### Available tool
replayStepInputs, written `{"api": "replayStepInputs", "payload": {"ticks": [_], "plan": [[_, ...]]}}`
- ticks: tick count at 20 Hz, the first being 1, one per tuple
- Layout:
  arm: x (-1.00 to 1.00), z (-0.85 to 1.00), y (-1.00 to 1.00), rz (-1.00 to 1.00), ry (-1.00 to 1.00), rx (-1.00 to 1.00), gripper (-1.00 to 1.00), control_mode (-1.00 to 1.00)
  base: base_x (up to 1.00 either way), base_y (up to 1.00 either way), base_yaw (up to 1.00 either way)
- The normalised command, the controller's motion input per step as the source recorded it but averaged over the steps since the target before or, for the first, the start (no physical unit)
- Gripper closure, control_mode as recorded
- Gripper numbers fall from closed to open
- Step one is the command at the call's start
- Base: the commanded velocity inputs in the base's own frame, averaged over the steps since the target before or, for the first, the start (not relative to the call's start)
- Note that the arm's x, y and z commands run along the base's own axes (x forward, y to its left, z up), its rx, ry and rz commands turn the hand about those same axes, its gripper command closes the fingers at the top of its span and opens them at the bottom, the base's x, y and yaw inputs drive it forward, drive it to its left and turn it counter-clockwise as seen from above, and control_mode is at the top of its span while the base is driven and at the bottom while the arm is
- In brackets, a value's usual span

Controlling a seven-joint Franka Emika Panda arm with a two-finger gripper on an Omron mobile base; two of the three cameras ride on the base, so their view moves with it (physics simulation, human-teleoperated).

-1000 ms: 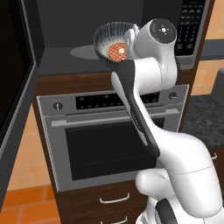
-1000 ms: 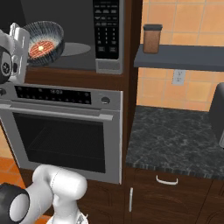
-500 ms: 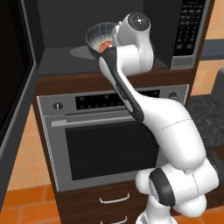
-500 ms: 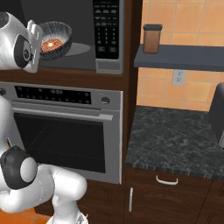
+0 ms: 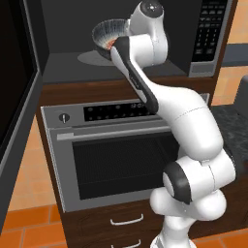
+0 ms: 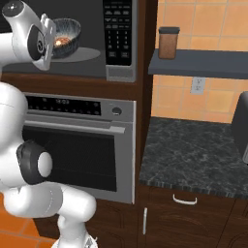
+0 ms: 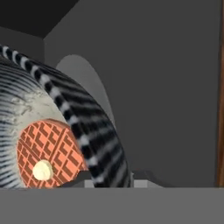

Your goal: Open the microwave, place the bowl with waffle inside the microwave, then close the microwave door and turn it on.

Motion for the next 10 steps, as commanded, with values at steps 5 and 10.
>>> {"api": "replayStepInputs", "payload": {"ticks": [5,10], "plan": [[0.2,-0.03,-0.09,-0.06,0.0,0.02,1.0,-1.0,0.0,0.0,0.0],[0.63,-0.22,0.0,0.0,0.08,0.01,1.0,-1.0,0.0,0.0,0.0]]}}
